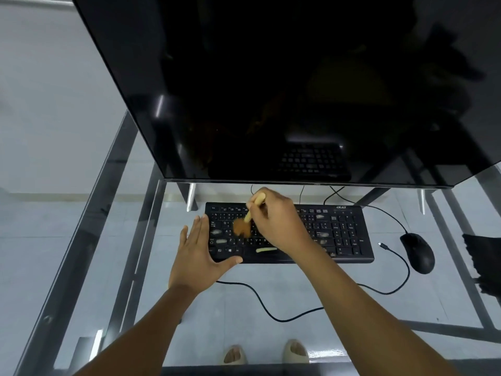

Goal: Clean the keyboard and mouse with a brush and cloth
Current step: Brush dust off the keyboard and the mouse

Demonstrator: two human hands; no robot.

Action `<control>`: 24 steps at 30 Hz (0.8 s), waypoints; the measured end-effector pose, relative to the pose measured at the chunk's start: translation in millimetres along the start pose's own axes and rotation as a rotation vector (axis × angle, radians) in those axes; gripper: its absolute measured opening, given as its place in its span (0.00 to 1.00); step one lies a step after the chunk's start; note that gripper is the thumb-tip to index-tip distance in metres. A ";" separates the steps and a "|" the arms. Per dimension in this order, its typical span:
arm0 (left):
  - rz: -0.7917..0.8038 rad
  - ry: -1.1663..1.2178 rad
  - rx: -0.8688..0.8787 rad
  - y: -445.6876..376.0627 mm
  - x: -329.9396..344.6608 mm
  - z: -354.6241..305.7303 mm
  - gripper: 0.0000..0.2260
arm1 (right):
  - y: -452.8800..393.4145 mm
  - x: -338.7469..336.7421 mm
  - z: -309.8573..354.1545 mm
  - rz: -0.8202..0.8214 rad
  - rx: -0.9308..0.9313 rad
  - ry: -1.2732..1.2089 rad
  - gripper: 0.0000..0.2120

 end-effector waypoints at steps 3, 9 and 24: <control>0.002 0.013 -0.006 0.1 -0.7 -1.6 0.54 | -2.4 -12.5 5.3 -0.184 -0.052 0.007 0.03; 0.003 0.028 -0.007 1.5 -0.2 0.4 0.54 | -13.8 3.3 9.6 -0.115 -0.033 0.004 0.03; 0.004 0.024 0.041 -1.0 -0.9 7.1 0.54 | 23.0 -1.7 -16.9 -0.010 0.058 -0.073 0.02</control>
Point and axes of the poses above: each hand's wrist, its own y-axis away from the middle knuckle, its own x-axis out of the palm, z = x × y, the point moved 7 cm from there along -y, towards the middle knuckle, and after that the axes turned 14 degrees about z, right-handed, at the moved point
